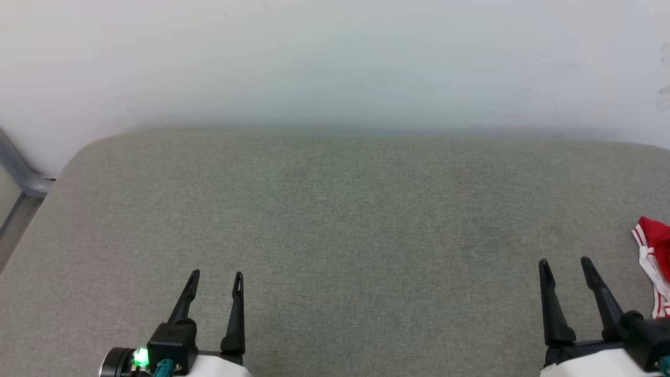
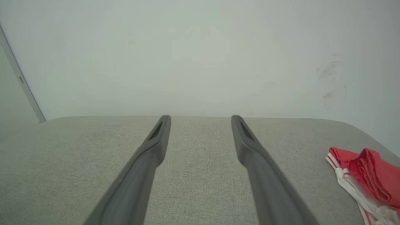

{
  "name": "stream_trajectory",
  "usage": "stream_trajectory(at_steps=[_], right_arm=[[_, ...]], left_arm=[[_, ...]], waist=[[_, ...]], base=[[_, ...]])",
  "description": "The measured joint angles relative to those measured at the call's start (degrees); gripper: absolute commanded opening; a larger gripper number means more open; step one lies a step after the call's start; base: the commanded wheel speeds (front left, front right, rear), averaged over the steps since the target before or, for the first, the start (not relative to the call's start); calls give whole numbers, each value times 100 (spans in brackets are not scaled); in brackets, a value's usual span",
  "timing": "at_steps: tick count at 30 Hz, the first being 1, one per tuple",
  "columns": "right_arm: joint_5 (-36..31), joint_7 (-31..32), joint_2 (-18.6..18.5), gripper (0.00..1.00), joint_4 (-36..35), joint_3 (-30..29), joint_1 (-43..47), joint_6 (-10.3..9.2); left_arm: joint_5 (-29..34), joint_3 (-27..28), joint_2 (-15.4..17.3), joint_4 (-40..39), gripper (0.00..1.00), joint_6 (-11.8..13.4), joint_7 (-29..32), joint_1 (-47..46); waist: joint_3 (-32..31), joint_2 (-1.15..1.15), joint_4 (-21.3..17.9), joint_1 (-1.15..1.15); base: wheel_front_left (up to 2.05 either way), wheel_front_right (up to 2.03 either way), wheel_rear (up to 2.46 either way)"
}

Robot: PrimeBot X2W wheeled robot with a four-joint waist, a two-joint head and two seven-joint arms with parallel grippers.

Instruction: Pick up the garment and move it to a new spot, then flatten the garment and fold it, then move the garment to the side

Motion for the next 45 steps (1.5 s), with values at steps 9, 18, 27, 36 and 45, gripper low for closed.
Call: stream_trajectory(at_steps=[9,18,27,36,45], right_arm=[[-70,-1,125,100,-216,-43,428,0],[-82,-1,163,100,-258,-62,593,0],[-90,2,171,0,-165,-58,612,0],[399,122,171,0,153,-26,638,0],[1438,322,153,0,280,1,476,0]], left_arm=[[-47,76,-22,153,100,-101,0,87],[-78,132,-59,246,100,-165,0,160],[-88,172,-89,392,0,-189,10,188],[-587,231,-123,706,0,-231,180,309],[-1616,346,-125,732,0,-293,417,174]], waist=[[-108,0,-116,0],[-127,0,-143,1],[-113,0,-118,1],[-103,0,-125,1],[-84,0,-140,1]], base=[[0,0,0],[0,0,0],[0,0,0],[0,0,0],[0,0,0]])
